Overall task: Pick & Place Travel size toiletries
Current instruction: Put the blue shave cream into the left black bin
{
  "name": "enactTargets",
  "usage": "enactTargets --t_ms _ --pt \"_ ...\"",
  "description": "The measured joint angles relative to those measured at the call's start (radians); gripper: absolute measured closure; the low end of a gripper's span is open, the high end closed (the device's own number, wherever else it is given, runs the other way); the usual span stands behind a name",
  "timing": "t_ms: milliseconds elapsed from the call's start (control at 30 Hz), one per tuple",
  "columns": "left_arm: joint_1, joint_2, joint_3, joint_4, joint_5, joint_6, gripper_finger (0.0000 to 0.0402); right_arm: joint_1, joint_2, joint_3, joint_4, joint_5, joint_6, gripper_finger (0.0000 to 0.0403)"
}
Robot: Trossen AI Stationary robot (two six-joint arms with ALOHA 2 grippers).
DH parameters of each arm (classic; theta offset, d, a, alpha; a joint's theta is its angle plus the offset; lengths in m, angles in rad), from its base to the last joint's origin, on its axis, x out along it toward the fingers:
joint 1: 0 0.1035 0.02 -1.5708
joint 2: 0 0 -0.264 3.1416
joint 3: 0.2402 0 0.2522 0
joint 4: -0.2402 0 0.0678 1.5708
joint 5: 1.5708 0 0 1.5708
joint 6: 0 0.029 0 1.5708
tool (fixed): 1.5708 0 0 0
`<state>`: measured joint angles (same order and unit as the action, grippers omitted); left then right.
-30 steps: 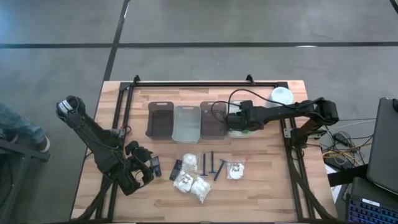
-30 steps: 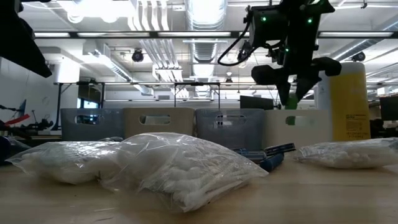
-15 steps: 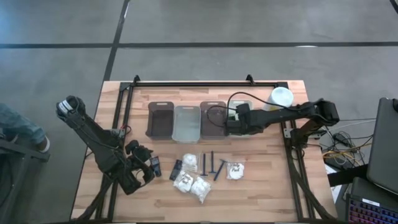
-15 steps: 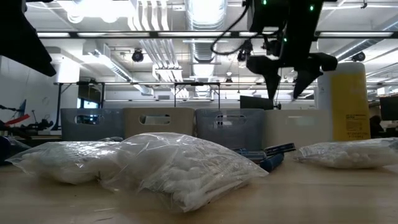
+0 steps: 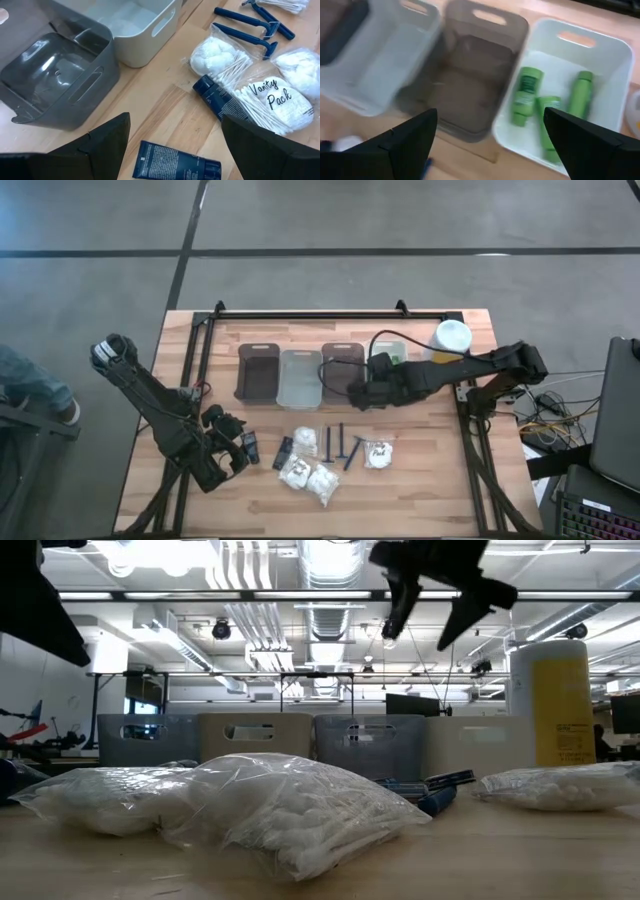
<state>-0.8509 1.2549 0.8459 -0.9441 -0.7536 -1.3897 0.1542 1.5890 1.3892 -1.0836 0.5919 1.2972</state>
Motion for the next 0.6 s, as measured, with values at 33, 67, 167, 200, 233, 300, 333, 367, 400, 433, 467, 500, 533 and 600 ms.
enactTargets --t_ms 33,67,167,200,233,300,333,367,400,433,467,500,533,600 --pt "0.000 0.000 0.000 -0.001 0.000 0.000 0.0085 0.003 0.000 0.019 0.000 0.000 -0.001 0.0039" --pt "0.000 0.000 0.000 -0.001 0.000 0.000 0.0085 0.005 0.000 0.038 0.001 0.001 -0.010 0.0039" --pt "0.000 -0.001 0.000 -0.006 0.000 -0.001 0.0085 0.009 0.000 0.083 0.003 0.001 -0.068 0.0039" --pt "0.001 -0.001 0.000 -0.009 0.000 -0.003 0.0085 0.010 0.000 0.094 0.004 0.001 -0.080 0.0039" --pt "0.002 -0.001 0.000 -0.013 0.000 -0.004 0.0085 0.010 0.000 0.104 0.005 0.001 -0.098 0.0039" --pt "0.007 -0.002 0.000 -0.019 -0.005 -0.005 0.0085 0.010 0.000 0.121 0.004 0.001 -0.139 0.0039" --pt "0.009 -0.003 0.000 -0.021 -0.008 -0.005 0.0085 0.010 0.000 0.129 0.004 0.001 -0.156 0.0039" --pt "0.012 -0.004 0.000 -0.027 -0.008 -0.005 0.0085 0.010 0.000 0.136 0.005 0.001 -0.167 0.0039" --pt "0.014 -0.006 0.000 -0.033 -0.008 -0.005 0.0085 0.010 0.000 0.144 0.005 0.001 -0.172 0.0039" --pt "0.015 -0.009 0.000 -0.039 -0.007 -0.005 0.0085 0.010 0.000 0.150 0.007 0.001 -0.172 0.0039" --pt "0.016 -0.014 0.000 -0.047 -0.008 -0.006 0.0085 0.010 0.000 0.154 0.007 0.001 -0.164 0.0039" --pt "0.016 -0.019 0.000 -0.050 -0.008 -0.006 0.0085 0.012 0.000 0.159 0.006 -0.005 -0.158 0.0039" --pt "0.018 -0.025 0.000 -0.052 -0.008 -0.006 0.0085 0.013 0.000 0.164 0.008 -0.011 -0.162 0.0039" --pt "0.018 -0.030 0.000 -0.062 -0.016 -0.006 0.0085 0.014 0.000 0.175 0.013 -0.014 -0.200 0.0039"
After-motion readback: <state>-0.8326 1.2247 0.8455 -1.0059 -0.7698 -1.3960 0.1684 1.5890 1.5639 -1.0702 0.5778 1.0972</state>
